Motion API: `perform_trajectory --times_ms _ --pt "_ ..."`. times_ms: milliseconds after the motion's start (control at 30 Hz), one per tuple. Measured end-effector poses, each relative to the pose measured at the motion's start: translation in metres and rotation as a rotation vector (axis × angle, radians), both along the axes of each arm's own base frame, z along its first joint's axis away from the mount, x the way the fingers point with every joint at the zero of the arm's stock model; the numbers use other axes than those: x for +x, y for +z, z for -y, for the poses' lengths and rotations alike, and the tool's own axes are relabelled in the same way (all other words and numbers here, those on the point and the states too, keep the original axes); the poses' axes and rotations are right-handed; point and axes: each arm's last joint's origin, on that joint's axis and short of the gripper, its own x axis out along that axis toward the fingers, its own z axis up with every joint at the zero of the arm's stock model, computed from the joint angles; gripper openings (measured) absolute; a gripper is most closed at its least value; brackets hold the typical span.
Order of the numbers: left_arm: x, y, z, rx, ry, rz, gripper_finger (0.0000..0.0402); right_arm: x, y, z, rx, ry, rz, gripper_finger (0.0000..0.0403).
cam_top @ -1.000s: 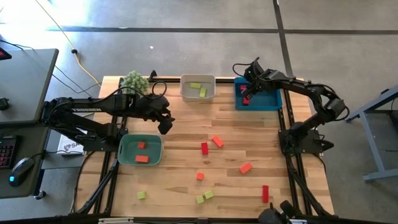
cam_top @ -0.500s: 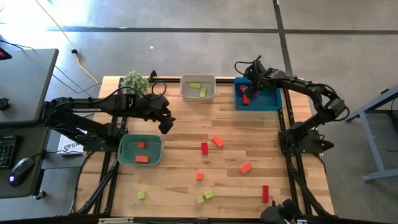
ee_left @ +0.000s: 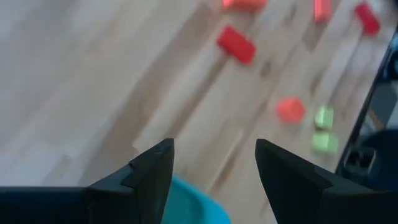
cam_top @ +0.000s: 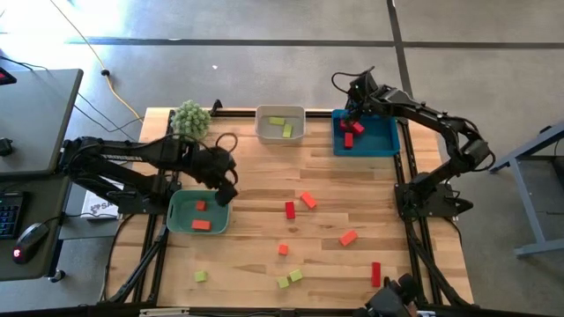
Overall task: Sort & place blocks by color
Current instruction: Put the green block into the gray bin
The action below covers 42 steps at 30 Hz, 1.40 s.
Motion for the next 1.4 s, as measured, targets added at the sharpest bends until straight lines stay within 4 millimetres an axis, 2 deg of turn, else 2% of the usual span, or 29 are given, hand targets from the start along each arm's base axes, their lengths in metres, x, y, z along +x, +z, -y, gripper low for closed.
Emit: perform_trajectory --times_ms 367,800,1133,1400 --pt "-0.011 -0.004 0.065 -0.078 -0.170 -0.112 0.0216 0.006 0.029 0.007 -0.070 0.026 0.041 0.0211" --pt "-0.039 -0.010 0.142 -0.155 -0.206 -0.189 0.0216 0.005 0.028 0.004 -0.030 -0.043 0.071 0.0211" --pt "-0.061 -0.034 0.196 -0.138 -0.245 -0.332 0.0216 0.003 0.024 -0.001 0.080 -0.084 0.132 0.0211" --pt "-0.061 -0.062 0.225 -0.040 -0.241 -0.356 0.0216 0.003 0.022 -0.004 0.139 -0.081 0.155 0.0211"
